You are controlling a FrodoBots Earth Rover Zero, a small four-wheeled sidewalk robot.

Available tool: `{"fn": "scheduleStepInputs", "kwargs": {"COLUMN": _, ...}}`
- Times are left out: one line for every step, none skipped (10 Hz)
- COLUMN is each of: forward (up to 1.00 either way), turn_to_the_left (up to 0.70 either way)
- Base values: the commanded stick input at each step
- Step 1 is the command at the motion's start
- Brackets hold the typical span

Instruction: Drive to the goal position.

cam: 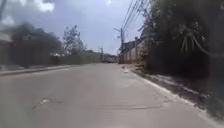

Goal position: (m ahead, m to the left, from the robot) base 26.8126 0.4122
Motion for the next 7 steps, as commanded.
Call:
{"fn": "scheduleStepInputs", "kwargs": {"forward": 0.70, "turn_to_the_left": 0.00}}
{"fn": "scheduleStepInputs", "kwargs": {"forward": 0.70, "turn_to_the_left": 0.00}}
{"fn": "scheduleStepInputs", "kwargs": {"forward": 0.70, "turn_to_the_left": 0.00}}
{"fn": "scheduleStepInputs", "kwargs": {"forward": 0.70, "turn_to_the_left": 0.00}}
{"fn": "scheduleStepInputs", "kwargs": {"forward": 0.70, "turn_to_the_left": 0.00}}
{"fn": "scheduleStepInputs", "kwargs": {"forward": 0.70, "turn_to_the_left": 0.00}}
{"fn": "scheduleStepInputs", "kwargs": {"forward": 0.70, "turn_to_the_left": 0.00}}
